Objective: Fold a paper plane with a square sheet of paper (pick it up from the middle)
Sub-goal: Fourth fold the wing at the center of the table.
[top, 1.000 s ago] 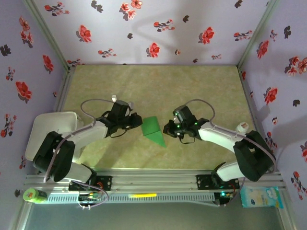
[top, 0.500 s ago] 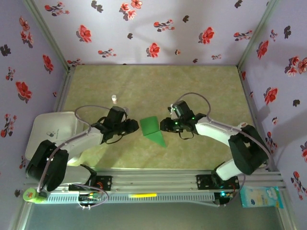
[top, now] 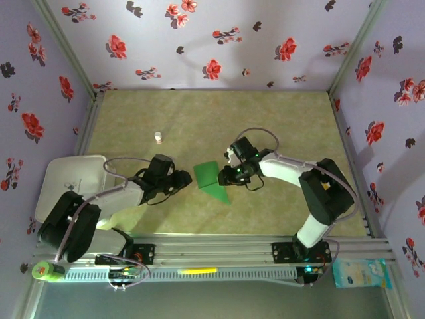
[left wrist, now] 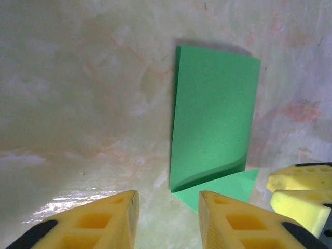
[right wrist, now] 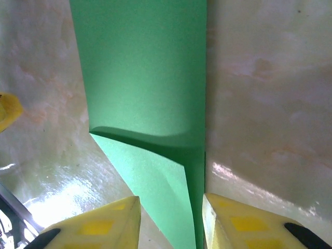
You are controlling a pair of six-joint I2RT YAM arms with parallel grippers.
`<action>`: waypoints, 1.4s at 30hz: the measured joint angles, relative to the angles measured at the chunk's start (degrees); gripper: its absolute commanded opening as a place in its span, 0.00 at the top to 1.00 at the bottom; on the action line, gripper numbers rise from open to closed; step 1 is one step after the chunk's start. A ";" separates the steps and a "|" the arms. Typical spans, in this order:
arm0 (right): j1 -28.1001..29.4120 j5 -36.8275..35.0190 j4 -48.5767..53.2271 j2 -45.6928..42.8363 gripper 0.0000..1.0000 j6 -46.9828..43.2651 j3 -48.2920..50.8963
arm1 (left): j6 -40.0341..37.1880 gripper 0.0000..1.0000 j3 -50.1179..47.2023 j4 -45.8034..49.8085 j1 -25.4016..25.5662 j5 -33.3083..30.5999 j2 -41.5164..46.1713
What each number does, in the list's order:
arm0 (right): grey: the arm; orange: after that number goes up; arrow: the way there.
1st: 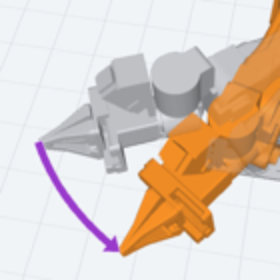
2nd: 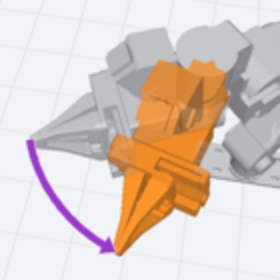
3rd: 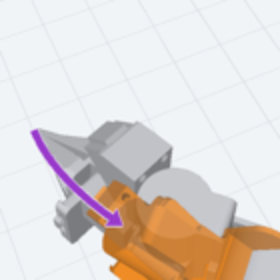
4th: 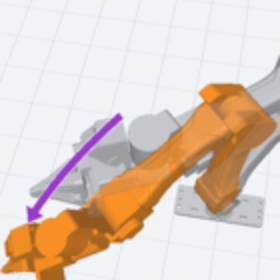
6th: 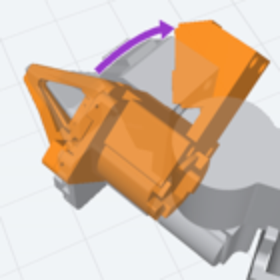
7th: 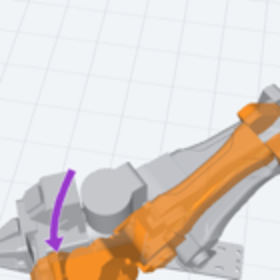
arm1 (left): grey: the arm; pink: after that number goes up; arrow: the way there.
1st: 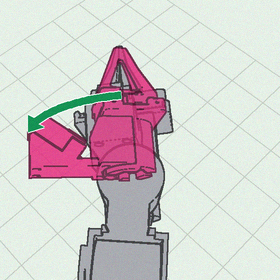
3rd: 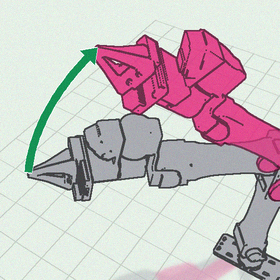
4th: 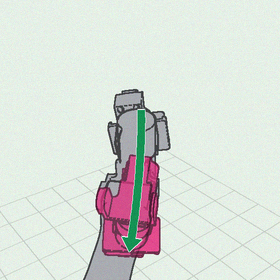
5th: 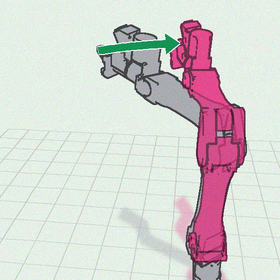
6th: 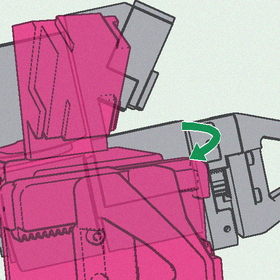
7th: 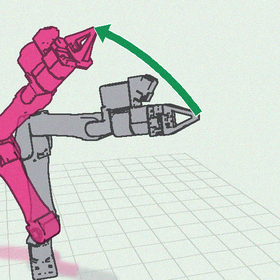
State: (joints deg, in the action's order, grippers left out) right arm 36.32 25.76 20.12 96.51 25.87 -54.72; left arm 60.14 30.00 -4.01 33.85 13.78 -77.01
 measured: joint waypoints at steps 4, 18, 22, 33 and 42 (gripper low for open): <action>0.00 0.26 0.52 2.91 0.72 -0.57 -1.51 | -0.07 0.64 1.64 0.17 0.00 1.03 -1.75; -1.16 1.55 -1.70 3.78 0.92 -0.39 -1.53 | -3.72 0.65 8.90 5.35 -0.02 2.82 -6.34; -1.57 2.40 -3.34 3.67 0.97 0.26 0.00 | -3.74 0.64 9.44 5.79 -0.17 2.91 -6.97; -3.98 8.59 -12.92 0.17 1.00 5.33 6.01 | -3.41 0.55 9.84 3.69 -2.32 6.54 -9.86; -5.77 12.61 -20.20 -2.23 1.00 9.18 10.45 | -3.04 0.54 11.76 0.59 -3.02 9.62 -13.90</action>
State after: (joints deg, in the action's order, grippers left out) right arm 30.55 38.37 -0.08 94.28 35.05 -44.27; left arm 57.10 41.76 -3.42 30.83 23.40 -90.91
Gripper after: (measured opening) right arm 0.046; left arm 0.455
